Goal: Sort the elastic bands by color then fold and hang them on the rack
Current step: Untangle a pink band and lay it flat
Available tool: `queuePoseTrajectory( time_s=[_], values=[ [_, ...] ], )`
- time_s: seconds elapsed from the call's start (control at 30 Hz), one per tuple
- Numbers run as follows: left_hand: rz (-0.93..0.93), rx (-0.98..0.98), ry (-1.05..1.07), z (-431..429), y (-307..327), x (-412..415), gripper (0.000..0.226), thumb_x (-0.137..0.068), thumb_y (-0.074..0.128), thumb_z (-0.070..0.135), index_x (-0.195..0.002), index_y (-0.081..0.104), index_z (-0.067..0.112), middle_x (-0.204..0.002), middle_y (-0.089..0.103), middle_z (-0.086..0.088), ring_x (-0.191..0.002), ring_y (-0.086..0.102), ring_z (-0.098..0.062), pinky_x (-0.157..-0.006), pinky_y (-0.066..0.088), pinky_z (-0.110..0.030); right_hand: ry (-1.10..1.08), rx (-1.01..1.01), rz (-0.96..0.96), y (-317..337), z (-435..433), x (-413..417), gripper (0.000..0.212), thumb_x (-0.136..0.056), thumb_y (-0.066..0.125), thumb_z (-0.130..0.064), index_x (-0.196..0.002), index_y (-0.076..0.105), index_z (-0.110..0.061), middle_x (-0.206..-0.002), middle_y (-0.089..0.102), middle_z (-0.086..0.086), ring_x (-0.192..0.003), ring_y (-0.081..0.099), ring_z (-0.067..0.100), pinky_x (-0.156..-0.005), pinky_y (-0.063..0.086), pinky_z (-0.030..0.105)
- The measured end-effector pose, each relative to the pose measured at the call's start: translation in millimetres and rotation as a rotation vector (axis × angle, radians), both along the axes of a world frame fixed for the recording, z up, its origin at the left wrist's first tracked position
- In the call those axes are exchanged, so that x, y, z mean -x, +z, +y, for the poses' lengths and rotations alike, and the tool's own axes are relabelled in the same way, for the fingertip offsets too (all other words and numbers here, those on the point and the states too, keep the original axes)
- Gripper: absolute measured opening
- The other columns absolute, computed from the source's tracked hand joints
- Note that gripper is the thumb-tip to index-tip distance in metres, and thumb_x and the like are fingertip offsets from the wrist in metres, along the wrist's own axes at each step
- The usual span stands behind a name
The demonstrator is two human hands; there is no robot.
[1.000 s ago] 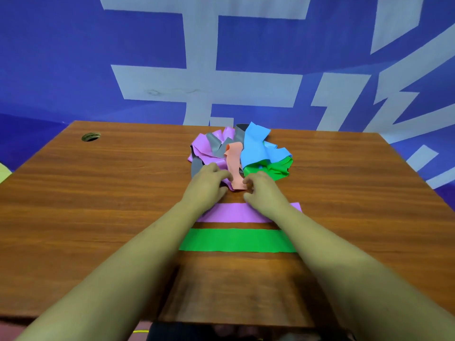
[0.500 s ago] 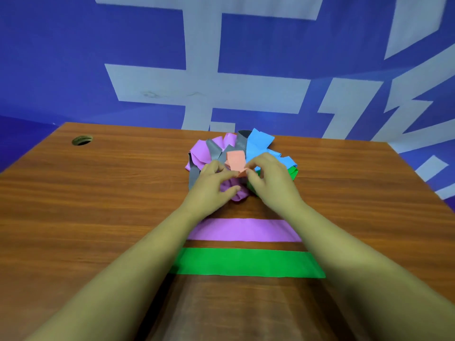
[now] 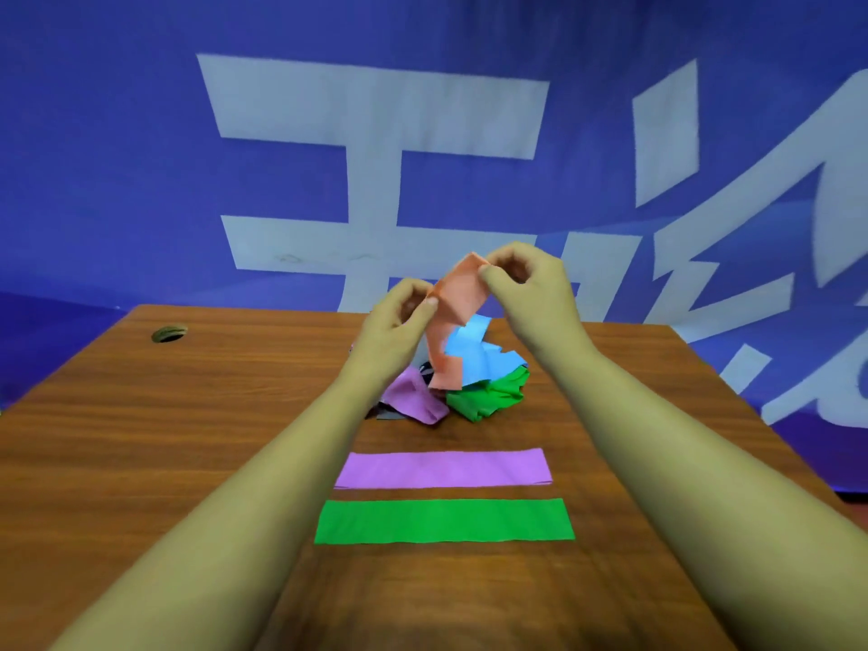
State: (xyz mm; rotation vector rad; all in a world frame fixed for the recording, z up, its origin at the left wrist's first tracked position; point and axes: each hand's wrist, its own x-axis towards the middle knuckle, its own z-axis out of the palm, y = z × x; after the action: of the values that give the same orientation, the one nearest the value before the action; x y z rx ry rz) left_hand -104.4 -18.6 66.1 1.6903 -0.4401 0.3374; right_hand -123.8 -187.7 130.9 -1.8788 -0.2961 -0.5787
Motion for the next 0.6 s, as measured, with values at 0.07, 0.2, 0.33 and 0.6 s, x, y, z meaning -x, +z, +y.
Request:
queuePoseTrajectory(
  time_s=[0.07, 0.2, 0.33, 0.6],
  values=[
    [0.012, -0.001, -0.021, -0.9, 10.5, 8.0, 0.013, -0.092, 0.055, 0.035, -0.090, 0.063, 0.025, -0.079, 0.059, 0.000, -0.076, 0.050, -0.011, -0.073, 0.040, -0.034, -0.020, -0.030, -0.004, 7.5, -1.8, 7.3, 0.009, -0.086, 0.060, -0.006, -0.080, 0.066, -0.009, -0.067, 0.060, -0.005, -0.062, 0.052, 0.005, -0.061, 0.044, 0.021],
    [0.101, 0.005, -0.121, -1.7, 26.4, 27.0, 0.022, -0.084, 0.065, 0.041, -0.100, 0.065, 0.027, -0.086, 0.070, -0.004, -0.081, 0.060, -0.013, -0.079, 0.048, -0.038, -0.032, -0.131, -0.015, 27.9, -1.1, 18.8, 0.012, -0.087, 0.058, -0.009, -0.078, 0.066, -0.010, -0.061, 0.055, -0.004, -0.055, 0.047, 0.008, -0.055, 0.041, 0.023],
    [0.276, -0.069, -0.323, -3.1, 21.2, 53.6, 0.037, -0.078, 0.079, 0.017, -0.112, 0.064, 0.021, -0.103, 0.074, -0.003, -0.094, 0.070, -0.018, -0.088, 0.057, -0.041, -0.022, -0.103, 0.009, 39.8, 0.2, 29.5, 0.013, -0.089, 0.058, -0.013, -0.079, 0.066, -0.016, -0.069, 0.060, -0.007, -0.062, 0.052, 0.008, -0.058, 0.046, 0.027],
    [0.529, -0.131, -0.406, 17.1, -26.2, 97.6, 0.023, -0.086, 0.071, 0.013, -0.109, 0.070, 0.007, -0.100, 0.074, -0.007, -0.090, 0.068, -0.017, -0.084, 0.054, -0.031, -0.119, -0.155, 0.129, 21.2, -19.7, 47.5, 0.016, -0.086, 0.054, -0.014, -0.077, 0.067, -0.013, -0.072, 0.059, -0.002, -0.064, 0.052, 0.017, -0.061, 0.047, 0.033]
  ],
)
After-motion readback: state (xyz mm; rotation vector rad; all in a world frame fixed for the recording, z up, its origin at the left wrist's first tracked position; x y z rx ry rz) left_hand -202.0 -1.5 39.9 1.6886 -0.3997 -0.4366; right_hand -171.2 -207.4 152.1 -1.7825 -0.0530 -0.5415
